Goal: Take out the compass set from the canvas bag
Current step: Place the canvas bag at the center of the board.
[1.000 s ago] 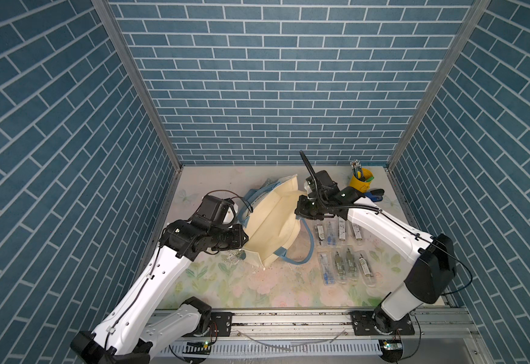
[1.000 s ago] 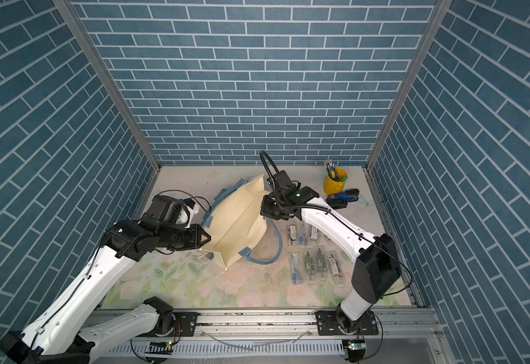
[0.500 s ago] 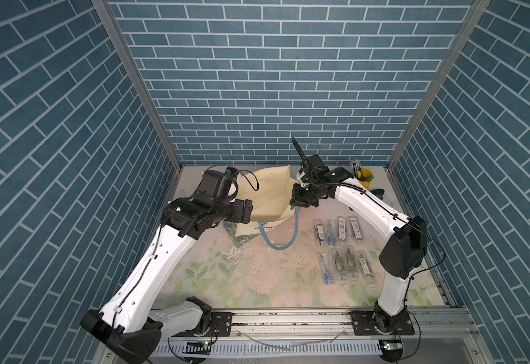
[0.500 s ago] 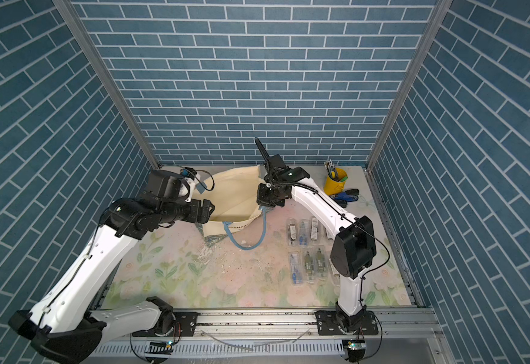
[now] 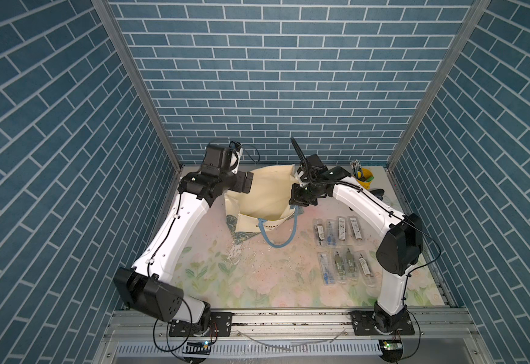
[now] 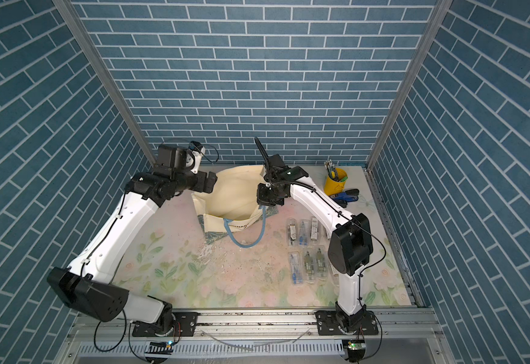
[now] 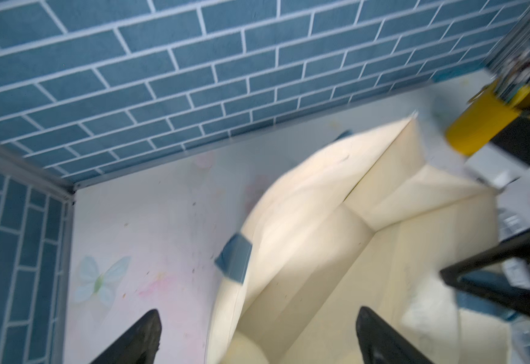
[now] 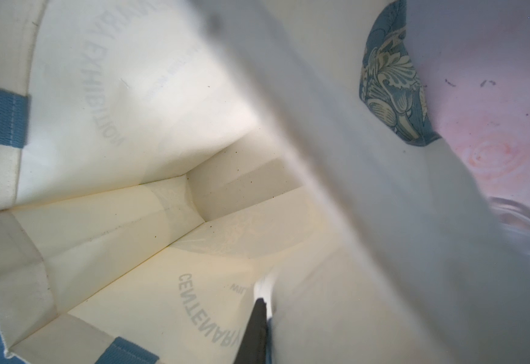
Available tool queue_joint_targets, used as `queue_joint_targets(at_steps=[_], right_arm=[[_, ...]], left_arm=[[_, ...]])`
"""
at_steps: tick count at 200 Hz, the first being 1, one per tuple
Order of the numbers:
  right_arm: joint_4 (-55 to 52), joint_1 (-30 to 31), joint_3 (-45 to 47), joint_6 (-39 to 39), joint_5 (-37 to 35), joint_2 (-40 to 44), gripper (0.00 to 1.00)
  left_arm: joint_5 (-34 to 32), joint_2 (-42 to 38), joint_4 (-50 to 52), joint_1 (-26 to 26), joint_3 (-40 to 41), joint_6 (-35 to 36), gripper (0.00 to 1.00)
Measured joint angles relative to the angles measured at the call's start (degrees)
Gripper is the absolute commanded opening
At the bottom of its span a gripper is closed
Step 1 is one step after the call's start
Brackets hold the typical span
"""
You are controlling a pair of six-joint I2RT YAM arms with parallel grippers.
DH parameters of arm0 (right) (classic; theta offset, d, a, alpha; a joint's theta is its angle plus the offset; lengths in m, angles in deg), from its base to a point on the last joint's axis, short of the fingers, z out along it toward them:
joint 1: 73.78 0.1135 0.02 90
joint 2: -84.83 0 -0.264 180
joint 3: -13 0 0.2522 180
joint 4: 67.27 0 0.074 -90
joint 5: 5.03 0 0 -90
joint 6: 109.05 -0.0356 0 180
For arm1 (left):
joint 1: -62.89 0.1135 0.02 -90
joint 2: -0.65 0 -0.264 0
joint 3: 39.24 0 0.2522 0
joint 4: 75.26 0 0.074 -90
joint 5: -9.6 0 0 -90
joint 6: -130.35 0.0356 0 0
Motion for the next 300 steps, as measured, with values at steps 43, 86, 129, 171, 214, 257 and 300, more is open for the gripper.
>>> queue_joint_targets(at_steps=[43,86,129,171,214,257,300], right_arm=[[1.9,-1.0,-0.1,0.9,0.6,-0.5,0.14],[2.6,-3.3,-0.2,1.5,1.9,-1.4,0.18],[2.8,-6.3,-0.2,2.6,1.3,-1.5,0.34],[3.8,-7.6,0.5,2.6,-3.2,0.3,0.52],[7.2,-7.8,6.9,2.2,-7.5,12.7,0.59],[11.0,-6.9,15.6,-2.4,-9.7,23.9,0.5],[14.3,3.2,31.8,-12.0,-12.7,32.9,0.5]], left_arm=[[9.1,9.8,0.0,1.6,-1.4,-0.2,0.94],[7.3,11.5,1.0,2.1,-0.1,0.2,0.69],[6.0,10.8,2.3,2.1,2.2,-1.1,0.28],[5.6,9.5,2.8,2.1,6.5,-3.8,0.11],[6.4,5.5,1.6,2.1,11.0,-9.2,0.0],[6.1,-1.5,0.7,2.1,17.4,-17.3,0.0],[5.0,-9.0,-0.5,2.1,23.5,-24.7,0.0]])
